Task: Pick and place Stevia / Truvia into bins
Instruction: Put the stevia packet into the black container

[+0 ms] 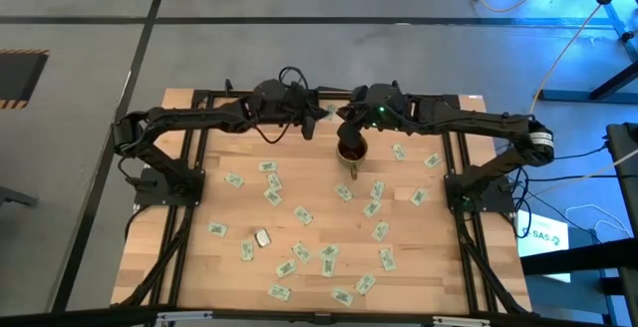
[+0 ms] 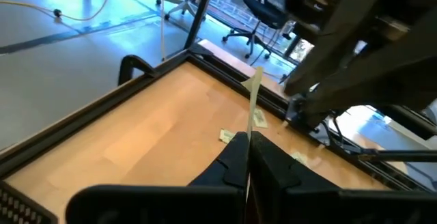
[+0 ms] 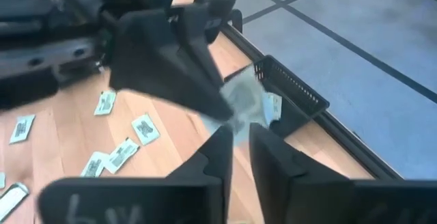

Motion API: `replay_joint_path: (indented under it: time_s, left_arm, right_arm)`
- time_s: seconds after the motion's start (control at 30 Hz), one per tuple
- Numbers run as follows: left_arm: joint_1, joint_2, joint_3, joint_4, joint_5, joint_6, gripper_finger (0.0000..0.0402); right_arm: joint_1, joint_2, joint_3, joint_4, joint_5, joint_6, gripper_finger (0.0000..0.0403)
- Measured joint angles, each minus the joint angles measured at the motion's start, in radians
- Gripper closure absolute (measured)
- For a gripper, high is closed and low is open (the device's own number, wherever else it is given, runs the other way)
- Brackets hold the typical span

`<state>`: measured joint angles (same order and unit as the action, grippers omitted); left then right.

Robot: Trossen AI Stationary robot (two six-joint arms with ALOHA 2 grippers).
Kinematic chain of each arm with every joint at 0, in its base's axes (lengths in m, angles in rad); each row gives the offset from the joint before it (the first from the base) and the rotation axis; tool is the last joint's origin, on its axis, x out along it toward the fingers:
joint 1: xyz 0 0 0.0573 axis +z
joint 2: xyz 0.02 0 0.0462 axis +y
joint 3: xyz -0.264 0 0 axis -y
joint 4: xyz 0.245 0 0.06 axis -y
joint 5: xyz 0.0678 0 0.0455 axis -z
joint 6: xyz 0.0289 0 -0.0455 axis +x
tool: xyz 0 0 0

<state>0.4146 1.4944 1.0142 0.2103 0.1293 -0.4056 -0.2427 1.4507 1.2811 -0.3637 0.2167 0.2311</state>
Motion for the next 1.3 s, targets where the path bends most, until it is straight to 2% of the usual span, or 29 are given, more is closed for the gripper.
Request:
replay_joint_path:
  time_s: [0.23,0.47,0.53,0.63,0.93,1.3]
  left_arm:
    - [0.081,0.0,0.0,-0.144,-0.015,0.038,0.0398]
    - [0.181,0.0,0.0,-0.344,-0.194,0.089,0.0398]
    - [0.211,0.007,0.0,-0.343,-0.225,0.097,0.0398]
    - [0.254,0.028,0.0,-0.341,-0.213,0.096,0.0398]
    - [0.303,0.17,0.0,-0.341,-0.129,0.08,0.0398]
    - [0.333,0.229,0.0,-0.341,-0.136,0.06,0.0387]
  right_arm:
    - [-0.037,-0.042,0.001,-0.27,0.002,0.05,0.028]
    - [-0.065,-0.037,0.0,-0.506,0.01,0.132,0.0271]
    - [-0.069,-0.036,-0.016,-0.514,0.063,0.146,0.0271]
    - [-0.069,-0.037,-0.046,-0.51,0.129,0.178,0.0271]
    - [-0.069,-0.036,-0.144,-0.507,0.13,0.258,0.0271]
    - [-0.069,-0.036,-0.208,-0.508,0.13,0.288,0.0271]
